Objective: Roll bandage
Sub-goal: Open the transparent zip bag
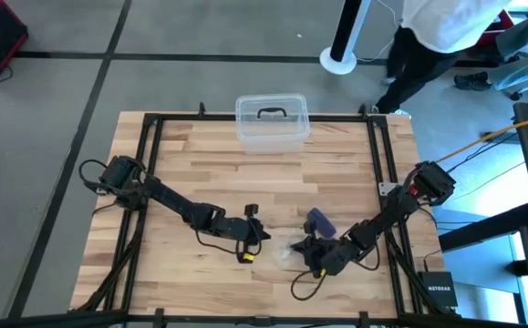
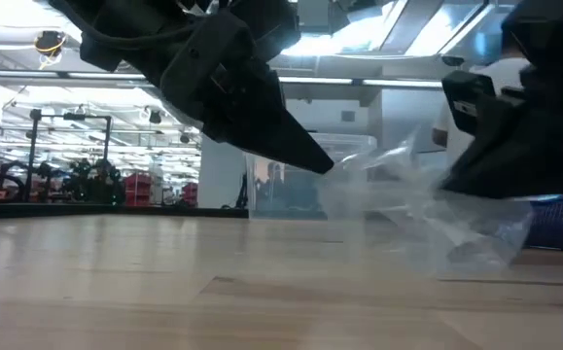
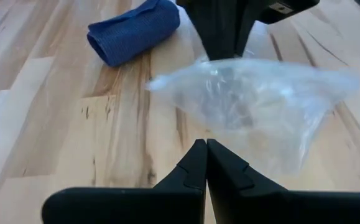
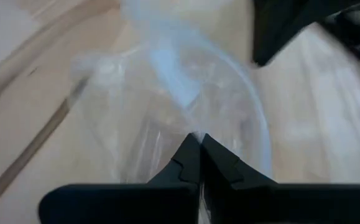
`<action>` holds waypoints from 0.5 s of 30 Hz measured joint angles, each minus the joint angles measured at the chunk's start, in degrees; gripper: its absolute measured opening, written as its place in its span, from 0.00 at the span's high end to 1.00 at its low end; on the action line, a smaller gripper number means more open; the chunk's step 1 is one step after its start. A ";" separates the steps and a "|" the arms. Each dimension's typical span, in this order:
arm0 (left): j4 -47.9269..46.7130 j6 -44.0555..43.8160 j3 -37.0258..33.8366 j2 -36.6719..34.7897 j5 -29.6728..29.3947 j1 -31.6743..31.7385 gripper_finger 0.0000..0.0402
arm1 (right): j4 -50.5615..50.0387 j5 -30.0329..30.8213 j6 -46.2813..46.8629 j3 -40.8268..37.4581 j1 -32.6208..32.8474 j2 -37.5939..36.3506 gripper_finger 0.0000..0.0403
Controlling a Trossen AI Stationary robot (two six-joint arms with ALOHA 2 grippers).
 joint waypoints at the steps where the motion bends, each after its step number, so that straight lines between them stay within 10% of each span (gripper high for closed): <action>1: -0.08 -0.12 0.00 0.00 -0.04 0.02 1.00 | -0.52 -0.27 0.69 -0.02 0.01 0.01 0.99; 15: -2.51 -3.60 0.00 -6.51 -0.29 0.14 1.00 | -0.94 2.55 12.02 1.77 -3.75 0.01 0.99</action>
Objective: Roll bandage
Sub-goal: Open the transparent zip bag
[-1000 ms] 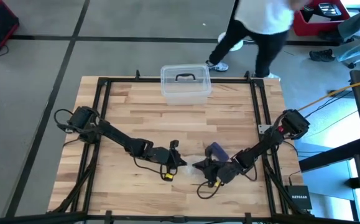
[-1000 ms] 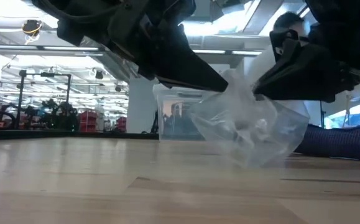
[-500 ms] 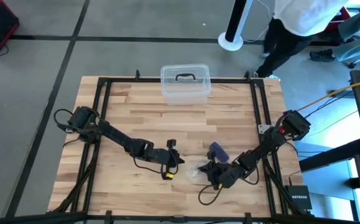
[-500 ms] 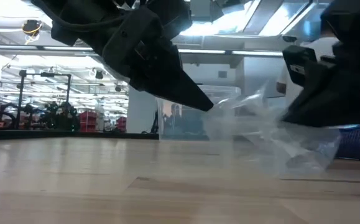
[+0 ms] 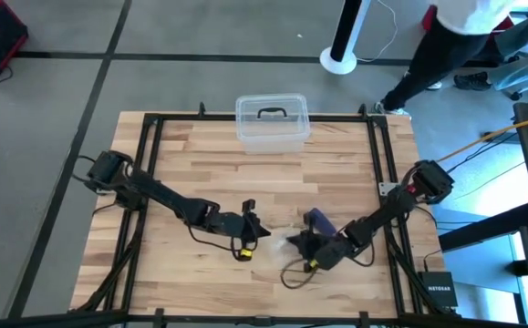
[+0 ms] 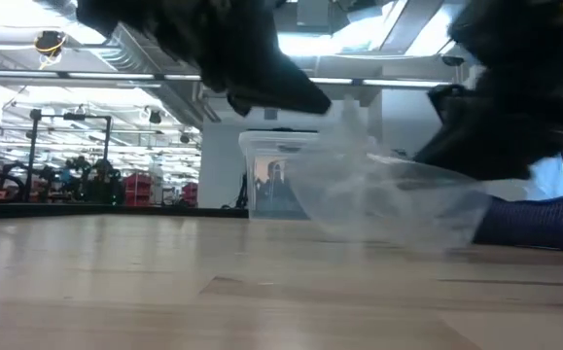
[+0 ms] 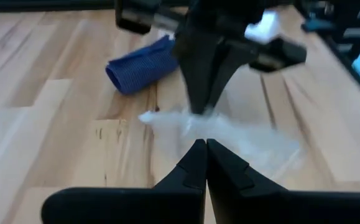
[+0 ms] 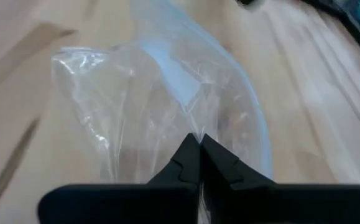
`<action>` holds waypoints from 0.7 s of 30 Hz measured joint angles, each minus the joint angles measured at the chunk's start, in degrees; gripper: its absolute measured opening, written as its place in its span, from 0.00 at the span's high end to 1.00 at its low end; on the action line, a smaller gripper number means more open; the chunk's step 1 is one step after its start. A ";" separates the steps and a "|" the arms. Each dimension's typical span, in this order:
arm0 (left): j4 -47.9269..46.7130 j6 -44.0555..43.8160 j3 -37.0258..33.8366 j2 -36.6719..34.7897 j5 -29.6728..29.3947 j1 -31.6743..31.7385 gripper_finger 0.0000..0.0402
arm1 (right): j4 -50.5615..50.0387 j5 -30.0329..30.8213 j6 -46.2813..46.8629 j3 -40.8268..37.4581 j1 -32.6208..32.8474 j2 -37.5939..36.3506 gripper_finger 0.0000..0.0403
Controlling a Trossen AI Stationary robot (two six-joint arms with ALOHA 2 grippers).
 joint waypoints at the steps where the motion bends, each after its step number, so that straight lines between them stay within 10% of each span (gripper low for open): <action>1: -0.72 -1.03 0.00 -0.96 -0.16 0.02 0.99 | -1.14 0.00 2.29 0.72 -0.95 0.00 0.99; 14: -14.31 -17.01 0.00 -3.54 -0.68 3.37 0.61 | -16.78 -2.54 14.68 7.38 -11.08 0.00 0.99; 21: -12.49 -19.54 0.00 -3.56 -2.15 5.46 0.56 | -16.65 -2.10 14.23 7.39 -11.04 0.00 0.99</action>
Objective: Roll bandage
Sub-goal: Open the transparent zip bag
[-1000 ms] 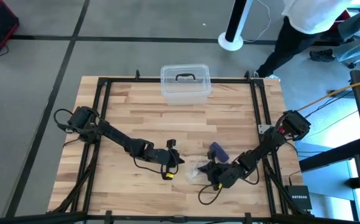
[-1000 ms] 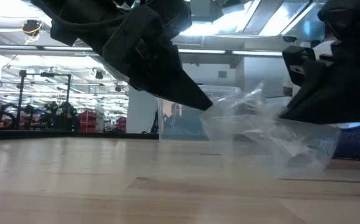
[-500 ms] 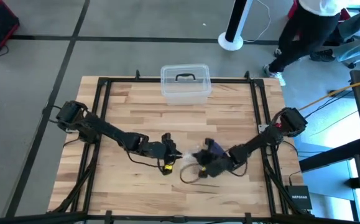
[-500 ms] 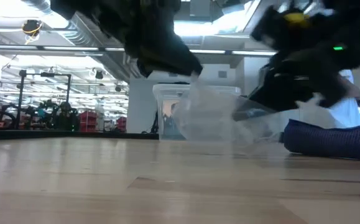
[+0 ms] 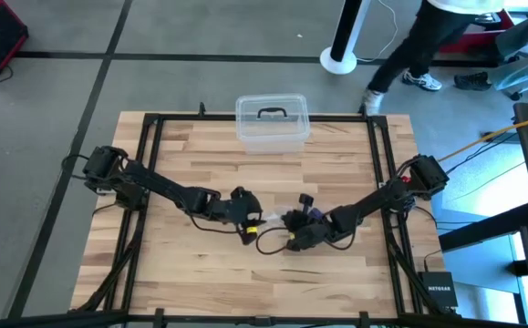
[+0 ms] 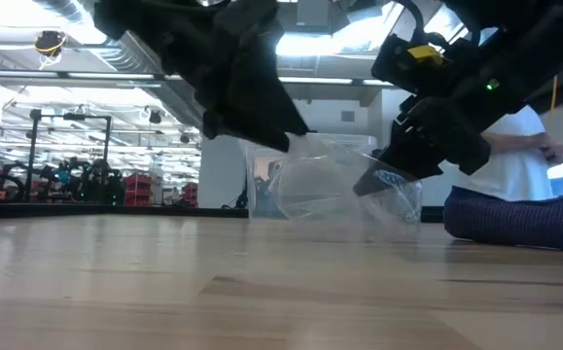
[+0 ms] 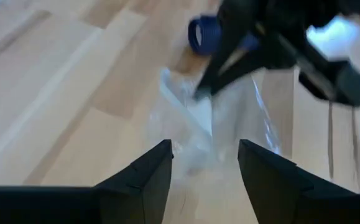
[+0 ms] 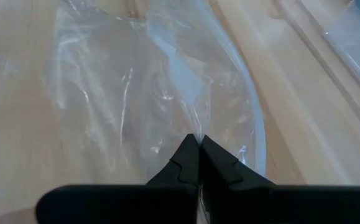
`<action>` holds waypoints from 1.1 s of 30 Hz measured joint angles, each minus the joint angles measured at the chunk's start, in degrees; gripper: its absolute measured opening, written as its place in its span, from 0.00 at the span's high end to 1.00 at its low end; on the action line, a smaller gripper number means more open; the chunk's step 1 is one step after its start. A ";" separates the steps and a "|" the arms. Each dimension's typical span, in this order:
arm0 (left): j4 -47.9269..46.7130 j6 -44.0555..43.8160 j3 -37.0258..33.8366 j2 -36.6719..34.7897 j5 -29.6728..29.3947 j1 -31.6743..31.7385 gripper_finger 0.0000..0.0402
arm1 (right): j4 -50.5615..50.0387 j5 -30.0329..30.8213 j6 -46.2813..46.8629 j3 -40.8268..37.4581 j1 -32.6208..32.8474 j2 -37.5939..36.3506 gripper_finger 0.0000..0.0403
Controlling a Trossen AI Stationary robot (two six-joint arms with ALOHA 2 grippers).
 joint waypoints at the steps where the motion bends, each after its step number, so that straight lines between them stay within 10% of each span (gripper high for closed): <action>1: 0.88 -0.25 0.00 0.00 0.01 0.28 0.56 | -0.01 0.00 0.01 0.00 0.01 0.00 0.99; 16: 1.01 0.14 -0.01 0.35 2.56 2.01 0.68 | 2.10 -1.01 0.36 -0.01 0.01 0.00 0.99; 25: 0.79 6.14 -0.02 0.35 1.78 1.89 0.98 | 6.27 -1.20 0.42 0.00 -0.43 0.00 0.98; 33: -2.47 11.96 -0.02 -5.72 -5.92 -1.37 0.99 | -5.27 -3.47 -0.46 0.62 2.83 -9.39 0.68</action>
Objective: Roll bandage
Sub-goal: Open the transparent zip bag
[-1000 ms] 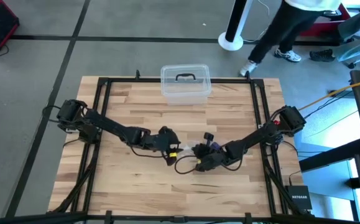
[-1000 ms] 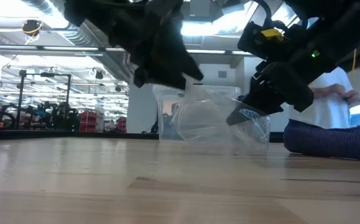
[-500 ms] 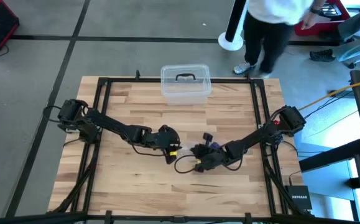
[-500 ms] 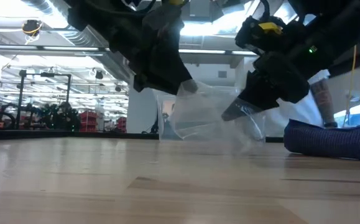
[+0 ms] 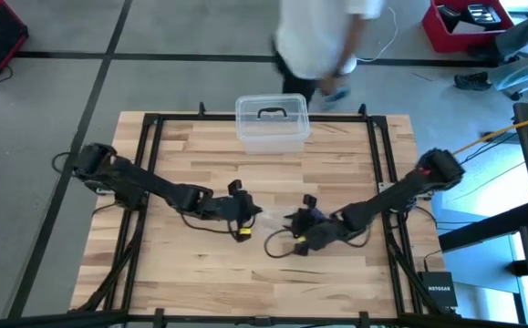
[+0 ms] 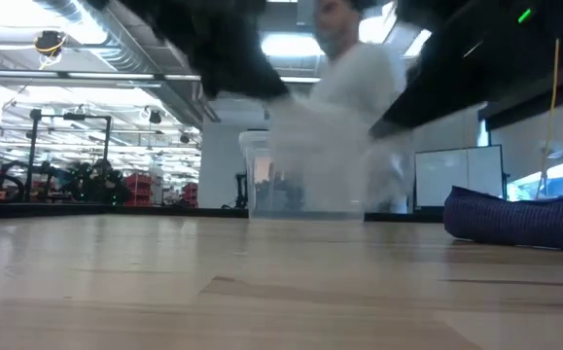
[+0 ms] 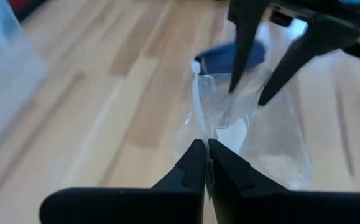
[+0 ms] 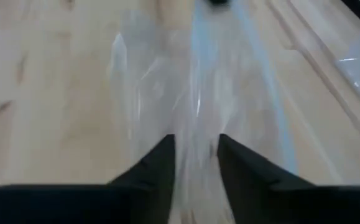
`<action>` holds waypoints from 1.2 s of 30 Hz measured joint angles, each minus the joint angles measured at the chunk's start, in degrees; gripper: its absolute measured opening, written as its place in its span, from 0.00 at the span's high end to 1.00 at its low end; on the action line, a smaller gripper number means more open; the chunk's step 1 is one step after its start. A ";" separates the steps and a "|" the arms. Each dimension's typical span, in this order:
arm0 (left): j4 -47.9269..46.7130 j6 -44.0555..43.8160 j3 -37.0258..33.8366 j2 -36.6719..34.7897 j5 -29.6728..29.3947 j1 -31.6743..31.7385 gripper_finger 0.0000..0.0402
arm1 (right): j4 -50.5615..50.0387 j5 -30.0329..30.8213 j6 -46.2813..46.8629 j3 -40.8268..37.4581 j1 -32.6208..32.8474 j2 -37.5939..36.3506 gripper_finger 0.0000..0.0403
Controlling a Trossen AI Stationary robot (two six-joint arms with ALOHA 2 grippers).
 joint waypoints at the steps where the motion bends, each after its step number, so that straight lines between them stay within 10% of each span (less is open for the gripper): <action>1: -0.02 1.20 0.00 -1.22 -0.82 -0.52 0.99 | -2.52 -0.42 0.04 0.18 0.62 -2.05 0.64; 14: 2.15 15.15 0.00 -8.42 -4.68 -5.87 1.00 | -17.09 4.00 4.87 -5.08 11.71 -23.07 0.43; 25: 5.47 16.14 0.00 -8.07 -3.23 -6.53 1.00 | 41.69 2.16 -3.20 -29.98 6.61 -23.45 0.56; 36: 7.10 15.03 0.00 -7.39 -3.24 -6.51 1.00 | 54.67 -7.87 -11.92 -29.26 1.90 -17.08 0.60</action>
